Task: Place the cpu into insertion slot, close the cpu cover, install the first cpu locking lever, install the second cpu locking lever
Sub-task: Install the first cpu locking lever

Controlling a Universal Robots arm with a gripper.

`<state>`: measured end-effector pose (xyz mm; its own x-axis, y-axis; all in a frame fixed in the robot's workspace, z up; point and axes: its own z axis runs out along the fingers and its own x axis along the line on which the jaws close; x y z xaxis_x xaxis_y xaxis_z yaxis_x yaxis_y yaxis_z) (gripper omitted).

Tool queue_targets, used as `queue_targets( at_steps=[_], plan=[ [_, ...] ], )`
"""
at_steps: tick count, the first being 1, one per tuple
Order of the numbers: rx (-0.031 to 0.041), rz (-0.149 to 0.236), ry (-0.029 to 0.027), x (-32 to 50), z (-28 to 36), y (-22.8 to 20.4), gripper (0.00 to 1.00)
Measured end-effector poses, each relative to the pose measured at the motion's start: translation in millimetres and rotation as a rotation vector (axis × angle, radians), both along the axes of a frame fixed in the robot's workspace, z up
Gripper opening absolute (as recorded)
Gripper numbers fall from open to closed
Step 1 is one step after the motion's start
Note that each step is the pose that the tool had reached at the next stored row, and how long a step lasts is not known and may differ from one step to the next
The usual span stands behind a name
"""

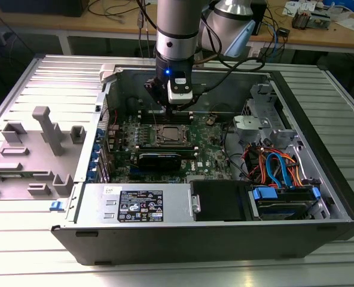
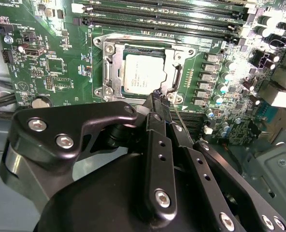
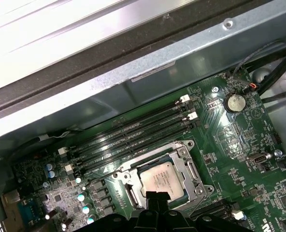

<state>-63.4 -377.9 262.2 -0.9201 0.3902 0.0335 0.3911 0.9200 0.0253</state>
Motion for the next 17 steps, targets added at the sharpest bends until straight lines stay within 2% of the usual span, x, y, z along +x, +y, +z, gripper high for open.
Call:
queue_targets(
  at_steps=[2, 5, 7, 11, 13, 14, 16, 17],
  plan=[
    [0.0001, 0.000, -0.0001, -1.8, -0.1, 0.0, 0.11],
    [0.0000, 0.001, -0.0007, -10.6, -0.1, 0.0, 0.11],
    [0.0000, 0.009, -0.0007, -12.7, -0.3, 0.0, 0.11],
    [-0.0001, 0.080, -0.0007, -12.8, -0.7, 0.0, 0.11],
    [0.0000, 0.100, -0.0007, -13.0, -0.7, 0.0, 0.11],
    [0.0001, 0.109, -0.0014, -13.4, -0.8, 0.0, 0.11],
    [-0.0005, 0.112, -0.0107, -16.7, -0.8, 0.0, 0.11],
    [-0.0006, 0.113, -0.0126, -17.3, -0.8, 0.0, 0.11]
  ],
)
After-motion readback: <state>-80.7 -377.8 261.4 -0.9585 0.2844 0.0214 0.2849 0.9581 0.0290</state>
